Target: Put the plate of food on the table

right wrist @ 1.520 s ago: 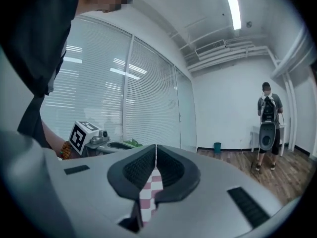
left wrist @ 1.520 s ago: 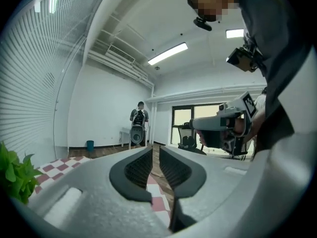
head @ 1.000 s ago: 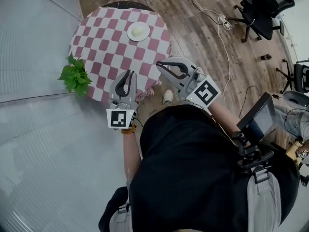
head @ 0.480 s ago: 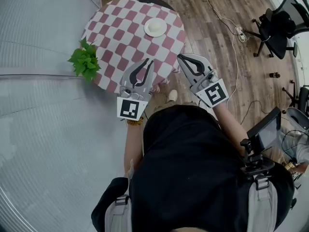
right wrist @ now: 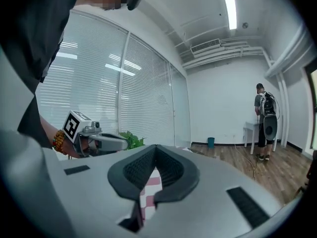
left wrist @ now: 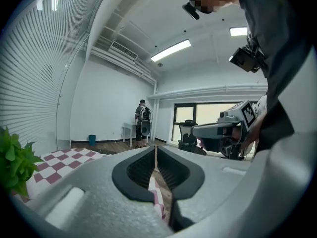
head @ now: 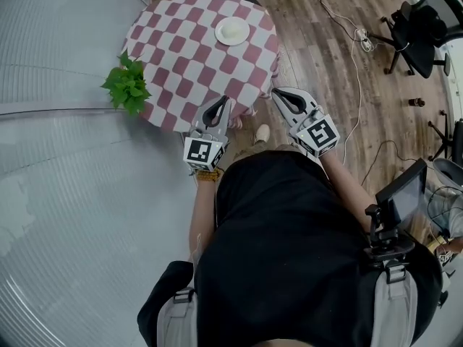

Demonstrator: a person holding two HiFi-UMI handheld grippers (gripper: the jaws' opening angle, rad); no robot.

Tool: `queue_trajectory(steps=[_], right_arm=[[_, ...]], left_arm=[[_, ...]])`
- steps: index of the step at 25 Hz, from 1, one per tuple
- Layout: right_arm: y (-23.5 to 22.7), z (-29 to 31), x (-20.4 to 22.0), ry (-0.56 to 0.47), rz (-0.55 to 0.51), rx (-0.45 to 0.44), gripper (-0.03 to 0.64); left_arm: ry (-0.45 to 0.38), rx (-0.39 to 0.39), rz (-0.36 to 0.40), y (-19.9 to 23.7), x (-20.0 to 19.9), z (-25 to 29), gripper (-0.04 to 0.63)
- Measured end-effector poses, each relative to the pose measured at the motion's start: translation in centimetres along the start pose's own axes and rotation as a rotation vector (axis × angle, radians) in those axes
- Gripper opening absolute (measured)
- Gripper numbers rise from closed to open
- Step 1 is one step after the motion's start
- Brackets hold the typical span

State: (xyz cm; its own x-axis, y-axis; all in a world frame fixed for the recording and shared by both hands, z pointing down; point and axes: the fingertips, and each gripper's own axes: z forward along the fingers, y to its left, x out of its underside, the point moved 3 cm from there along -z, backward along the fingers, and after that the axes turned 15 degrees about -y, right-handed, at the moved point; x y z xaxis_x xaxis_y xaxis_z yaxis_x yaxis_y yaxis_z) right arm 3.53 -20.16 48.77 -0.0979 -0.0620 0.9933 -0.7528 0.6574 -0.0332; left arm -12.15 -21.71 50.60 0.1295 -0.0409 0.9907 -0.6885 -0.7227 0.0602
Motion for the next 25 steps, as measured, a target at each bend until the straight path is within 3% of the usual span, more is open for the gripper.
queue_trajectory(steps=[17,25], right_arm=[[4.4,1.5,4.1,0.085,0.103,-0.143,0.009],[5.2,1.5,5.0,0.116,0.144,-0.152,0.009]], left_arm=[[0.105,-0.011,-0.04,0.4,3.7,-2.3,0.006],[0.175,-0.01,-0.076,0.9,6.0,-2.1,0.006]])
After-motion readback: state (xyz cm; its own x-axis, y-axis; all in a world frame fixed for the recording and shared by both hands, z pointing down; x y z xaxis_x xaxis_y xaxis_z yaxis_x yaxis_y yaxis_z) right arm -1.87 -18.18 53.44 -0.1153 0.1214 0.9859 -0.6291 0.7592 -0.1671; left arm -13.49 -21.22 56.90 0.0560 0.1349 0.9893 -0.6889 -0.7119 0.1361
